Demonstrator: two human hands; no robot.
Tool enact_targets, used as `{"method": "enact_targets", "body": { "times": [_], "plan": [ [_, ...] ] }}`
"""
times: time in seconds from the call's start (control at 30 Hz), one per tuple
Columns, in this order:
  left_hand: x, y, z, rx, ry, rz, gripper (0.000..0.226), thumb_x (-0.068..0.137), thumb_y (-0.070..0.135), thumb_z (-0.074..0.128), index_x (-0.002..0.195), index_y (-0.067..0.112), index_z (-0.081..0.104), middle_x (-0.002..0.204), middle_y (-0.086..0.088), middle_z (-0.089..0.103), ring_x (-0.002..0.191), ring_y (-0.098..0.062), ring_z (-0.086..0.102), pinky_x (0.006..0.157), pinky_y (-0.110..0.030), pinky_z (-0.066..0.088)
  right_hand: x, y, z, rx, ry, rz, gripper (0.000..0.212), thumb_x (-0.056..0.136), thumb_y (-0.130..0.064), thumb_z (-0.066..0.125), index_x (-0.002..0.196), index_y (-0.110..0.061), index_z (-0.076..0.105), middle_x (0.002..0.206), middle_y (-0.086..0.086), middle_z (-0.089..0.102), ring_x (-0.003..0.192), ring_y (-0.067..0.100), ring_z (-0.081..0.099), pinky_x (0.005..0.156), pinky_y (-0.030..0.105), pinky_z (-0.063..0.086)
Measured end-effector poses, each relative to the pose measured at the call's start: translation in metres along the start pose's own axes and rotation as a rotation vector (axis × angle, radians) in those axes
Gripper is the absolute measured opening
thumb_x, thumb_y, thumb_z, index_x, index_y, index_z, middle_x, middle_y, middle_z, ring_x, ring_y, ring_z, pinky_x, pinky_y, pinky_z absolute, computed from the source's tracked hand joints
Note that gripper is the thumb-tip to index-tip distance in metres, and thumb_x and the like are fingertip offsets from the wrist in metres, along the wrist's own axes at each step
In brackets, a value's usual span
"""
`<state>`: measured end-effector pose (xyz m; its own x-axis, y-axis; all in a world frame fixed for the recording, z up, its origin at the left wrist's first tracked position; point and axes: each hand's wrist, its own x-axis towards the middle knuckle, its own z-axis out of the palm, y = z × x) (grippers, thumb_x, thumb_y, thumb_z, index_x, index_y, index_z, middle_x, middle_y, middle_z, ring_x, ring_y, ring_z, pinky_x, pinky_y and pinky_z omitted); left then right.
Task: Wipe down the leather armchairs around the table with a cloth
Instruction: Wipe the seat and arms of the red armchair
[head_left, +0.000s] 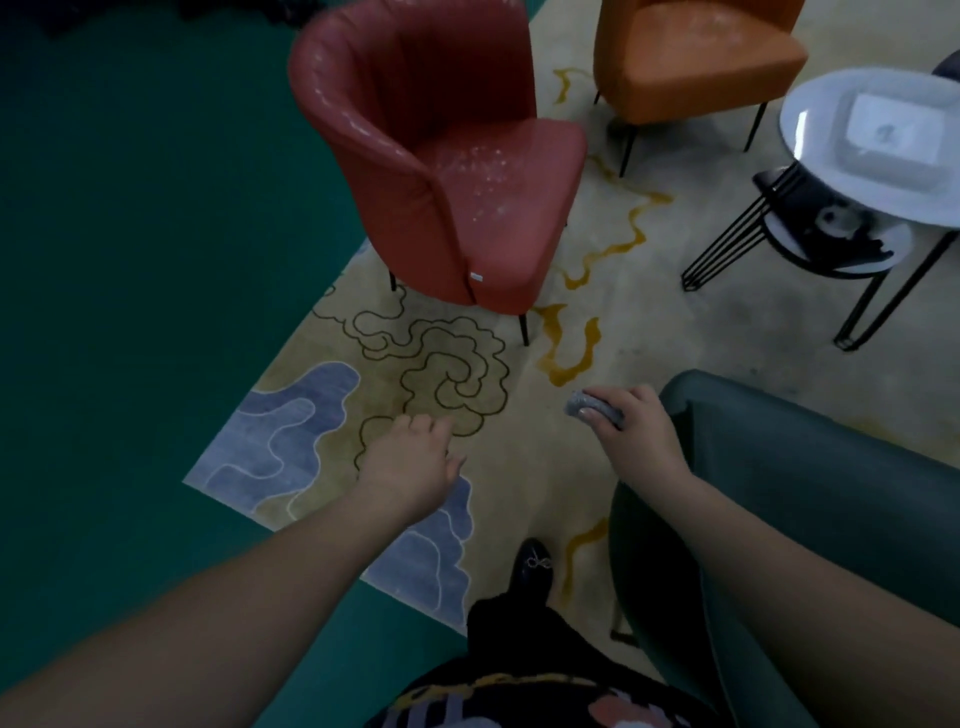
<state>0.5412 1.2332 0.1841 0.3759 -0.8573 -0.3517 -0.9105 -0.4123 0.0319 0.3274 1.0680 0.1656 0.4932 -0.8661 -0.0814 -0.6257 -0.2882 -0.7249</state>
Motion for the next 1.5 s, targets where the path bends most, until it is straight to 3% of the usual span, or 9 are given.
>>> {"method": "enact_targets", "body": {
  "times": [0.2,0.37,0.63,0.9,1.17,1.3,1.5],
  "plan": [
    [0.068,0.005,-0.032,0.132,-0.047,0.094,0.061,0.098,0.051,0.031,0.15,0.02,0.023,0.142,-0.004,0.043,0.128,-0.025,0.037,0.102,-0.042,0.038,0.076,-0.011,-0.004,-0.005,-0.008,0.014,0.031,0.089,-0.045,0.057,0.118,-0.037,0.059,0.092,-0.02,0.04,0.084,0.003,0.047,0.069,0.016,0.036],
    [0.113,-0.001,-0.052,0.191,-0.013,0.109,0.061,0.097,0.054,0.03,0.149,0.021,0.025,0.141,-0.004,0.044,0.127,-0.025,0.038,0.103,-0.043,0.034,0.123,-0.024,-0.004,-0.041,-0.038,-0.005,0.03,0.089,-0.042,0.059,0.118,-0.032,0.061,0.095,-0.01,0.045,0.089,0.008,0.048,0.078,0.024,0.038],
    [0.194,-0.04,-0.079,0.208,-0.003,0.167,0.065,0.097,0.054,0.03,0.152,0.02,0.018,0.142,-0.004,0.044,0.13,-0.026,0.036,0.109,-0.045,0.028,0.198,-0.045,0.002,-0.093,-0.003,0.025,0.03,0.088,-0.04,0.061,0.117,-0.031,0.063,0.096,-0.006,0.046,0.089,0.01,0.047,0.078,0.023,0.036],
    [0.285,-0.066,-0.106,0.225,0.004,0.259,0.068,0.097,0.054,0.03,0.153,0.019,0.016,0.144,-0.004,0.043,0.135,-0.026,0.032,0.115,-0.048,0.02,0.264,-0.059,-0.003,-0.105,0.083,0.088,0.028,0.087,-0.037,0.063,0.114,-0.028,0.066,0.094,0.0,0.049,0.092,0.018,0.052,0.084,0.036,0.046],
    [0.365,-0.041,-0.123,0.166,-0.019,0.314,0.069,0.096,0.054,0.033,0.154,0.022,0.013,0.16,-0.004,0.02,0.144,-0.028,0.018,0.117,-0.048,0.013,0.333,-0.04,-0.024,-0.129,0.093,0.132,0.028,0.087,-0.039,0.062,0.114,-0.031,0.066,0.094,-0.002,0.049,0.092,0.016,0.051,0.084,0.032,0.045],
    [0.416,-0.017,-0.135,0.16,-0.024,0.306,0.07,0.096,0.053,0.034,0.154,0.022,0.01,0.161,-0.004,0.017,0.145,-0.028,0.018,0.117,-0.048,0.014,0.391,-0.02,-0.04,-0.143,0.067,0.109,0.029,0.088,-0.039,0.062,0.115,-0.028,0.065,0.095,-0.001,0.048,0.093,0.014,0.048,0.08,0.025,0.037],
    [0.497,0.031,-0.159,0.102,-0.066,0.165,0.072,0.095,0.054,0.035,0.155,0.023,0.01,0.161,-0.004,0.016,0.145,-0.028,0.018,0.118,-0.048,0.013,0.488,0.01,-0.083,-0.175,-0.02,-0.009,0.029,0.088,-0.037,0.062,0.116,-0.027,0.065,0.094,-0.003,0.048,0.09,0.012,0.047,0.081,0.023,0.035]
  ]
}}
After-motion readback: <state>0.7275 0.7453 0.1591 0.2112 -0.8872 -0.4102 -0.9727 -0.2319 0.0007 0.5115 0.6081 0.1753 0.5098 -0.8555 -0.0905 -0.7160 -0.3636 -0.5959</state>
